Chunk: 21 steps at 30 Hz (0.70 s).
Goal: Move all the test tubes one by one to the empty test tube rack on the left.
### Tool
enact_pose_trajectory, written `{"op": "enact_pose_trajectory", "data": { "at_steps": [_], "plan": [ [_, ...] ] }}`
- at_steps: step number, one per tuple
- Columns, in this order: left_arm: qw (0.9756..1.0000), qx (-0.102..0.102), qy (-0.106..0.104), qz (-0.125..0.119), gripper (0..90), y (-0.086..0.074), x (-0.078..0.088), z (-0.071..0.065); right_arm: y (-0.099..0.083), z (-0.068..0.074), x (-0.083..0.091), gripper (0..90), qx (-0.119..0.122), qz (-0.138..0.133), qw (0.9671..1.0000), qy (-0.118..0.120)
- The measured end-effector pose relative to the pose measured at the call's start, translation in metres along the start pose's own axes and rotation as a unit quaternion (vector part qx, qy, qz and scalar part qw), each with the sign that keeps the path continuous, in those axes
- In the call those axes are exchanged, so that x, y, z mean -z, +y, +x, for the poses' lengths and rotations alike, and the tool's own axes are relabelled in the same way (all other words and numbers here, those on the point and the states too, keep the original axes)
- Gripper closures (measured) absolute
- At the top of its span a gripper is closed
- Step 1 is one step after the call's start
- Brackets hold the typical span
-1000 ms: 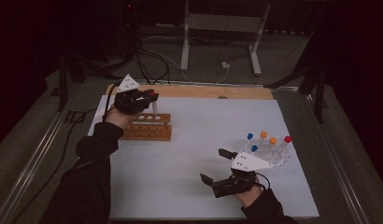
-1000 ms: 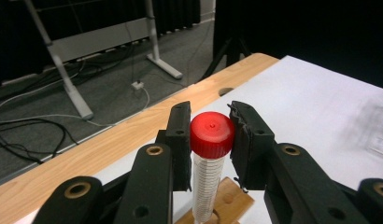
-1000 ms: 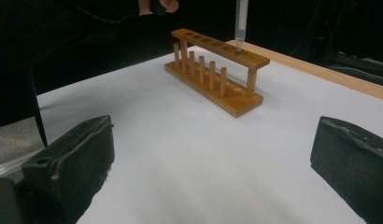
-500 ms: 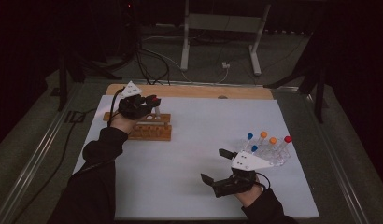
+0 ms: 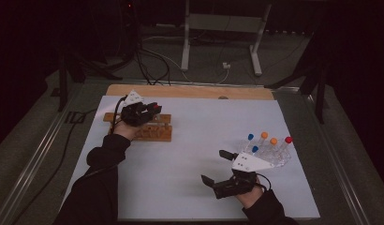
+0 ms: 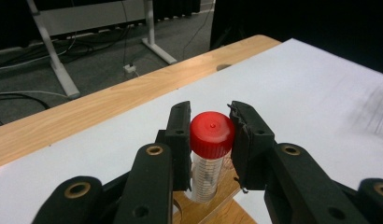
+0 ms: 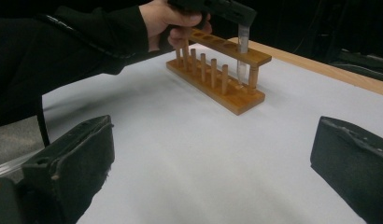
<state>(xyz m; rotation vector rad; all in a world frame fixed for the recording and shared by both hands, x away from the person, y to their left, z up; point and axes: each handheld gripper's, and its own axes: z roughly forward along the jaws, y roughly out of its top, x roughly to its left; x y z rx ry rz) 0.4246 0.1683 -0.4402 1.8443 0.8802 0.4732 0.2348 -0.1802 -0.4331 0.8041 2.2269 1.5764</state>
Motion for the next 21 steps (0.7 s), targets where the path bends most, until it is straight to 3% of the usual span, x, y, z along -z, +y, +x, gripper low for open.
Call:
{"op": "enact_pose_trajectory", "data": {
  "at_steps": [9,15,17,20,21],
  "plan": [
    [1.0000,0.002,0.001,-0.002,71.5,-0.0082,-0.0046,0.0001,-0.0001,-0.0001,0.0007,0.0,0.000,0.000,1.0000,0.001],
    [0.9999,0.005,-0.010,0.003,70.9,-0.0074,-0.0043,0.0016,0.0005,-0.0005,0.0016,0.0,-0.002,-0.002,1.0000,0.001],
    [0.9999,-0.005,-0.013,0.007,69.1,-0.0072,-0.0042,-0.0001,0.0008,-0.0007,0.0019,0.0,-0.003,-0.003,1.0000,0.002],
    [0.9998,-0.002,-0.022,0.002,55.8,-0.0045,-0.0015,-0.0038,0.0014,-0.0011,0.0025,0.0,-0.004,-0.005,1.0000,0.001],
    [0.9998,-0.003,-0.020,0.000,44.8,-0.0028,0.0001,-0.0056,0.0018,-0.0012,0.0030,0.0,-0.003,-0.006,1.0000,0.000]
  ]
}}
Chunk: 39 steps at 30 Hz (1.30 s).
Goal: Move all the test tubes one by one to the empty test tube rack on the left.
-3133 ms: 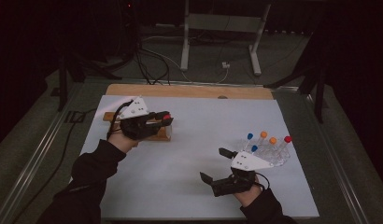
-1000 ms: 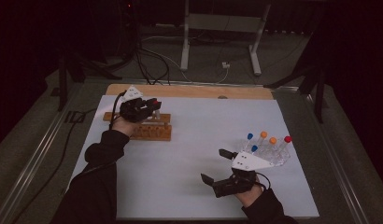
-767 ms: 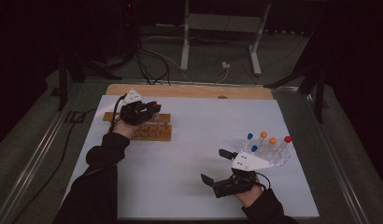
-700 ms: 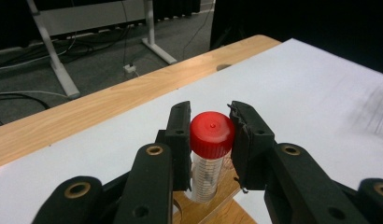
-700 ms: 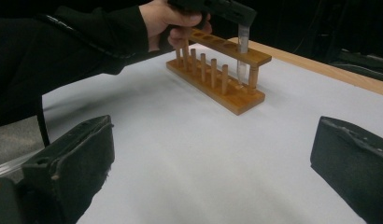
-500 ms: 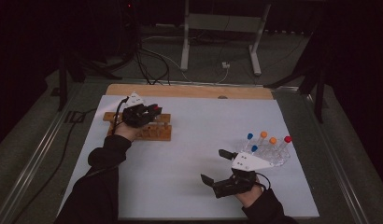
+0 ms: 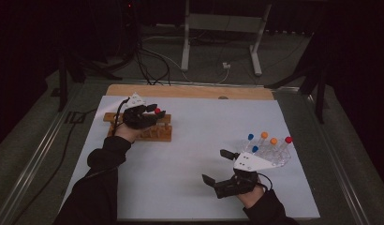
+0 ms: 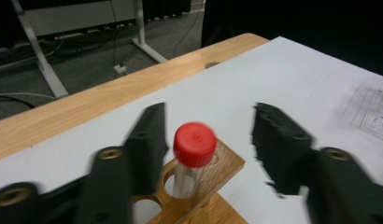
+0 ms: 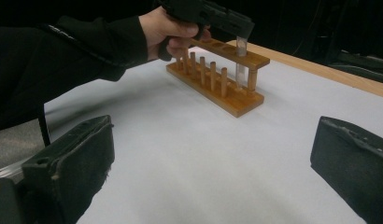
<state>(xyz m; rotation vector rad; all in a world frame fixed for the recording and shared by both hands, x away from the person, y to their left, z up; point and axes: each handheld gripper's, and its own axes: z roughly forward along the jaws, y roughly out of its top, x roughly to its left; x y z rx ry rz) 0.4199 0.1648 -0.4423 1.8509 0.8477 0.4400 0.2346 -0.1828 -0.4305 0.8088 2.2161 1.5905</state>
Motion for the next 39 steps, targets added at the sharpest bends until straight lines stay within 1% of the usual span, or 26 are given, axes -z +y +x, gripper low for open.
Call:
{"op": "enact_pose_trajectory", "data": {
  "at_steps": [1,3,5,8,9,10,12,13,15,16,17,20,21,22,24,27,29,30,31,33,34,35,36,37,38,39],
  "plan": [
    [1.0000,-0.001,0.001,-0.001,44.8,0.002,0.002,-0.002,0.000,0.000,0.000,0.0,0.000,0.000,1.0000,0.000],
    [1.0000,0.003,-0.004,-0.002,36.5,0.006,0.006,-0.004,0.000,0.000,0.000,0.0,0.000,0.000,1.0000,-0.001],
    [1.0000,0.001,-0.008,-0.002,30.4,0.009,0.009,-0.006,0.001,-0.001,0.001,0.0,-0.001,-0.001,1.0000,-0.001],
    [0.9999,-0.003,-0.015,0.003,18.2,0.014,0.015,-0.011,0.003,-0.003,0.003,0.0,0.001,-0.001,1.0000,0.002],
    [0.9998,-0.007,-0.016,0.002,15.6,0.015,0.018,-0.013,0.004,-0.004,0.004,0.0,0.001,-0.003,1.0000,0.002],
    [0.9998,-0.008,-0.018,0.002,15.5,0.016,0.020,-0.015,0.005,-0.005,0.006,0.0,0.000,-0.005,1.0000,0.000],
    [0.9997,-0.003,-0.026,0.003,9.6,0.018,0.024,-0.017,0.006,-0.007,0.008,0.0,0.004,-0.006,1.0000,-0.005],
    [0.9996,-0.006,-0.028,0.003,9.2,0.018,0.027,-0.019,0.007,-0.008,0.010,0.0,0.003,-0.009,0.9999,-0.007],
    [0.9994,-0.008,-0.034,0.002,4.9,0.019,0.033,-0.023,0.009,-0.011,0.015,0.0,0.005,-0.013,0.9998,-0.015],
    [0.9991,-0.007,-0.041,-0.001,1.7,0.019,0.036,-0.024,0.012,-0.014,0.019,0.0,0.006,-0.016,0.9996,-0.021],
    [0.9987,-0.005,-0.051,-0.006,1.7,0.019,0.039,-0.025,0.012,-0.014,0.019,0.0,0.006,-0.016,0.9996,-0.021],
    [0.9972,-0.006,-0.074,-0.007,0.8,0.015,0.047,-0.030,0.015,-0.022,0.028,0.0,0.010,-0.017,0.9992,-0.036],
    [0.9970,-0.006,-0.077,-0.005,0.7,0.013,0.048,-0.032,0.018,-0.027,0.034,0.0,0.015,-0.015,0.9985,-0.051],
    [0.9967,-0.008,-0.081,-0.002,0.7,0.011,0.050,-0.034,0.018,-0.027,0.034,0.0,0.015,-0.015,0.9985,-0.051],
    [0.9956,-0.004,-0.094,-0.002,0.7,0.006,0.054,-0.037,0.021,-0.032,0.042,0.0,0.017,-0.017,0.9979,-0.061],
    [0.9946,-0.009,-0.103,-0.001,0.7,-0.001,0.059,-0.044,0.025,-0.040,0.054,0.0,0.014,-0.020,0.9967,-0.078],
    [0.9942,-0.010,-0.107,-0.002,0.7,-0.005,0.062,-0.047,0.028,-0.047,0.062,0.0,0.009,-0.013,0.9962,-0.085],
    [0.9939,-0.011,-0.110,-0.003,0.7,-0.007,0.063,-0.049,0.029,-0.052,0.070,0.0,0.008,-0.016,0.9948,-0.100],
    [0.9934,-0.009,-0.114,-0.004,0.7,-0.009,0.065,-0.051,0.029,-0.052,0.070,0.0,0.008,-0.016,0.9948,-0.100],
    [0.9929,-0.012,-0.119,-0.003,0.7,-0.012,0.067,-0.055,0.030,-0.058,0.078,0.0,0.003,-0.019,0.9934,-0.113],
    [0.9925,-0.013,-0.122,-0.004,0.7,-0.014,0.068,-0.056,0.030,-0.063,0.085,0.0,0.003,-0.022,0.9910,-0.132],
    [0.9922,-0.014,-0.124,-0.004,0.7,-0.015,0.069,-0.058,0.030,-0.063,0.085,0.0,0.003,-0.022,0.9910,-0.132],
    [0.9923,-0.017,-0.122,-0.005,0.7,-0.017,0.070,-0.059,0.031,-0.067,0.089,0.0,0.001,-0.023,0.9899,-0.140],
    [0.9921,-0.016,-0.124,-0.006,0.7,-0.019,0.071,-0.060,0.030,-0.073,0.098,0.0,-0.003,-0.025,0.9871,-0.158],
    [0.9919,-0.014,-0.126,-0.008,0.7,-0.021,0.072,-0.061,0.030,-0.073,0.098,0.0,-0.003,-0.025,0.9871,-0.158],
    [0.9916,-0.012,-0.128,-0.010,0.7,-0.023,0.073,-0.062,0.030,-0.076,0.102,0.0,-0.005,-0.024,0.9857,-0.167]
  ]
}}
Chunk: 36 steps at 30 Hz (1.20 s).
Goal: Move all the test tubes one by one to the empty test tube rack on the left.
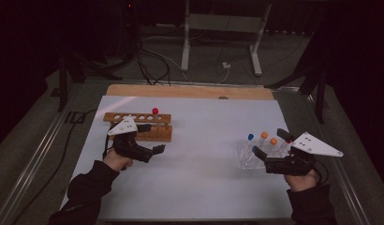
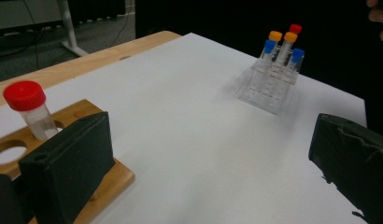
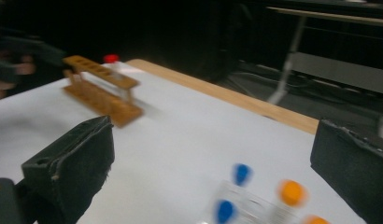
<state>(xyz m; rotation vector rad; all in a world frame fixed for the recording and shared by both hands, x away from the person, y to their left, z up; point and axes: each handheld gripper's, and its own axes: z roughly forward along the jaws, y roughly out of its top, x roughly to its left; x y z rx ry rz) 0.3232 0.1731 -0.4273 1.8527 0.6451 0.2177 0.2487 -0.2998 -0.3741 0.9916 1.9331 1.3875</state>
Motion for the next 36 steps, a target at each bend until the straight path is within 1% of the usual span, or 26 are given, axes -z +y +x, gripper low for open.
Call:
{"op": "enact_pose_trajectory", "data": {
  "at_steps": [1,2,3,4,6,8,9,10,11,13,14,16,19,21,25,27,33,35,36],
  "plan": [
    [1.0000,0.002,-0.002,-0.001,0.7,-0.002,0.001,-0.001,-0.001,-0.004,0.003,0.0,-0.003,0.000,0.9999,-0.011],
    [1.0000,0.000,-0.001,0.000,0.7,-0.004,0.002,-0.002,-0.003,-0.014,0.008,0.0,-0.010,-0.001,0.9996,-0.026],
    [1.0000,0.001,-0.003,-0.001,0.7,-0.005,0.002,-0.003,-0.003,-0.014,0.008,0.0,-0.010,-0.001,0.9996,-0.026],
    [1.0000,0.002,-0.005,-0.001,0.7,-0.006,0.003,-0.004,-0.004,-0.017,0.010,0.0,-0.012,-0.002,0.9993,-0.036],
    [1.0000,0.000,-0.006,0.000,0.7,-0.009,0.004,-0.006,-0.006,-0.025,0.013,0.0,-0.019,0.001,0.9989,-0.044],
    [1.0000,-0.003,-0.006,0.002,0.7,-0.011,0.005,-0.008,-0.009,-0.033,0.016,0.0,-0.023,0.003,0.9979,-0.060],
    [0.9999,-0.002,-0.011,0.002,0.7,-0.013,0.006,-0.010,-0.011,-0.037,0.017,0.0,-0.027,0.004,0.9976,-0.063],
    [0.9999,-0.002,-0.011,0.003,0.7,-0.014,0.006,-0.011,-0.015,-0.044,0.019,0.0,-0.031,0.008,0.9966,-0.076],
    [0.9999,-0.005,-0.010,0.004,0.7,-0.015,0.006,-0.012,-0.015,-0.044,0.019,0.0,-0.031,0.008,0.9966,-0.076],
    [0.9999,-0.004,-0.013,0.004,0.7,-0.017,0.007,-0.015,-0.021,-0.053,0.021,0.0,-0.038,0.014,0.9955,-0.085],
    [0.9999,-0.003,-0.015,0.004,0.7,-0.018,0.006,-0.016,-0.021,-0.053,0.021,0.0,-0.038,0.014,0.9955,-0.085],
    [0.9998,-0.006,-0.018,0.007,0.7,-0.020,0.006,-0.018,-0.026,-0.060,0.021,0.0,-0.046,0.018,0.9944,-0.093],
    [0.9997,-0.009,-0.021,0.008,0.7,-0.022,0.005,-0.021,-0.034,-0.067,0.019,0.0,-0.046,0.028,0.9930,-0.105],
    [0.9996,-0.008,-0.025,0.009,0.7,-0.023,0.004,-0.022,-0.039,-0.070,0.018,0.0,-0.049,0.031,0.9928,-0.105],
    [0.9996,-0.010,-0.026,0.009,0.7,-0.025,0.002,-0.023,-0.048,-0.076,0.013,0.0,-0.053,0.042,0.9916,-0.111],
    [0.9995,-0.011,-0.028,0.009,0.7,-0.026,0.002,-0.023,-0.053,-0.079,0.011,4.1,-0.057,0.048,0.9902,-0.118],
    [0.9995,-0.014,-0.026,0.006,0.7,-0.027,0.002,-0.024,-0.069,-0.086,0.004,6.3,-0.074,0.074,0.9867,-0.125],
    [0.9995,-0.017,-0.025,0.007,0.7,-0.027,0.002,-0.024,-0.073,-0.088,0.002,12.1,-0.076,0.081,0.9859,-0.125],
    [0.9995,-0.017,-0.025,0.007,0.7,-0.027,0.002,-0.024,-0.076,-0.088,0.000,14.9,-0.079,0.086,0.9844,-0.132]
  ]
}}
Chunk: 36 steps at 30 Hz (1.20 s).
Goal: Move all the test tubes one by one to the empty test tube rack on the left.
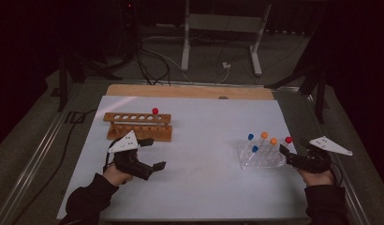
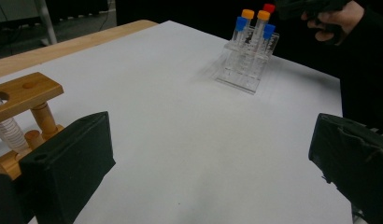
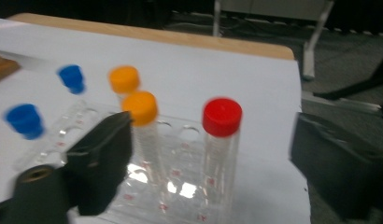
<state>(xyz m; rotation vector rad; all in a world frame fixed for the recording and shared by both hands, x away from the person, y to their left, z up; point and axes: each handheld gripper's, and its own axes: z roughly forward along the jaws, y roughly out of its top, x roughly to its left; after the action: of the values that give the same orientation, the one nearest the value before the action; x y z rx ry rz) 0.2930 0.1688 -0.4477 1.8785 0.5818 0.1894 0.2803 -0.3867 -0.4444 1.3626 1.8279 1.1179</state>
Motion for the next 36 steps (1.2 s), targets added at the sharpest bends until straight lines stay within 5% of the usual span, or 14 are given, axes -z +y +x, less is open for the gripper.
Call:
{"op": "enact_pose_trajectory", "data": {
  "at_steps": [15,28,36],
  "plan": [
    [1.0000,0.001,-0.001,-0.001,0.7,-0.001,0.000,0.001,-0.019,-0.003,-0.017,56.2,0.001,0.024,0.9997,-0.004],
    [1.0000,0.002,-0.004,0.003,0.7,-0.002,-0.001,0.002,-0.018,-0.003,-0.022,73.1,0.005,0.025,0.9997,-0.006],
    [1.0000,0.006,-0.004,0.001,0.7,-0.002,-0.001,0.003,-0.014,-0.002,-0.022,74.9,0.015,0.022,0.9996,-0.010]
  ]
}}
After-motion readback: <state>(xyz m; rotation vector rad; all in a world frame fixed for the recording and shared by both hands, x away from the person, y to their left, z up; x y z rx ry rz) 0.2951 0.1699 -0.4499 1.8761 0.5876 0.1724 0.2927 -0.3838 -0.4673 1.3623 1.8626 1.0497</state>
